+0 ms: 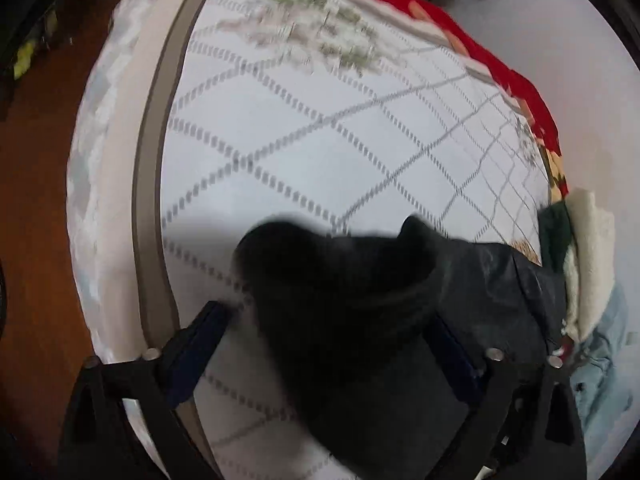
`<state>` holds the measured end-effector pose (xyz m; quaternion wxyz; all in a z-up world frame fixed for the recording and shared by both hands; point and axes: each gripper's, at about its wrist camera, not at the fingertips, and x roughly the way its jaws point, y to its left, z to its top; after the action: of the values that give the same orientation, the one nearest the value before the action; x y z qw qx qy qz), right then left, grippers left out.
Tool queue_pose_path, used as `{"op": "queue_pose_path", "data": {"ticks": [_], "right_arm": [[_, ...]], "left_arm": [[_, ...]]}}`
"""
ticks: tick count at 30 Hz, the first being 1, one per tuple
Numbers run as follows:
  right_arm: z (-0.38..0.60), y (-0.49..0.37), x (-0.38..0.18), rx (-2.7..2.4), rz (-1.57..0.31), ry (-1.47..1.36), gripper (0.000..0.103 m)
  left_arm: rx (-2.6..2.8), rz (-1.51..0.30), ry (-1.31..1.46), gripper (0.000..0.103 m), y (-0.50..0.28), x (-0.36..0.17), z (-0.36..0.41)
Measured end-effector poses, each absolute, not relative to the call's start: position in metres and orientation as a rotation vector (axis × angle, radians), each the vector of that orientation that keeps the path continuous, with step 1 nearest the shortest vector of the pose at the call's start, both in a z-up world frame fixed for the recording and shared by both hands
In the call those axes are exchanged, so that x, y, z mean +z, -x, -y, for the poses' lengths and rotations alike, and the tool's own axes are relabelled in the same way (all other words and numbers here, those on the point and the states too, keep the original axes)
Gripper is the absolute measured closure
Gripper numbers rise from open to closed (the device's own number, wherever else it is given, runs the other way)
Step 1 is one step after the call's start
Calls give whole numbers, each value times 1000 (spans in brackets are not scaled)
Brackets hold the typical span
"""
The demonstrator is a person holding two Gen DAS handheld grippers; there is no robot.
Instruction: Fold large clothes
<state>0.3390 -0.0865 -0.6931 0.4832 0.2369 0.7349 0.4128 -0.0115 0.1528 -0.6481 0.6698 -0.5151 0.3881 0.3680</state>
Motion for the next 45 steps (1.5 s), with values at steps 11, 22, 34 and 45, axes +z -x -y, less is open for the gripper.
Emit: {"op": "queue_pose_path", "data": {"ticks": [11,22,34,45], "right_arm": [[80,-340,-660,1025,-1693,-664,51],[77,-368,-581,1107,-1613,-687,55],[69,-490,-459,1112,-1418,-716,56],[134,-729,-371,962,-1263,-762,56]], "left_arm": [[820,-843,893,88,-14,-585,-150],[757,-790,787,90,-41,-509,-153],[597,-623,724,90,-181,-401,-167],[375,-589,694,90,-420,-367,-177]]}}
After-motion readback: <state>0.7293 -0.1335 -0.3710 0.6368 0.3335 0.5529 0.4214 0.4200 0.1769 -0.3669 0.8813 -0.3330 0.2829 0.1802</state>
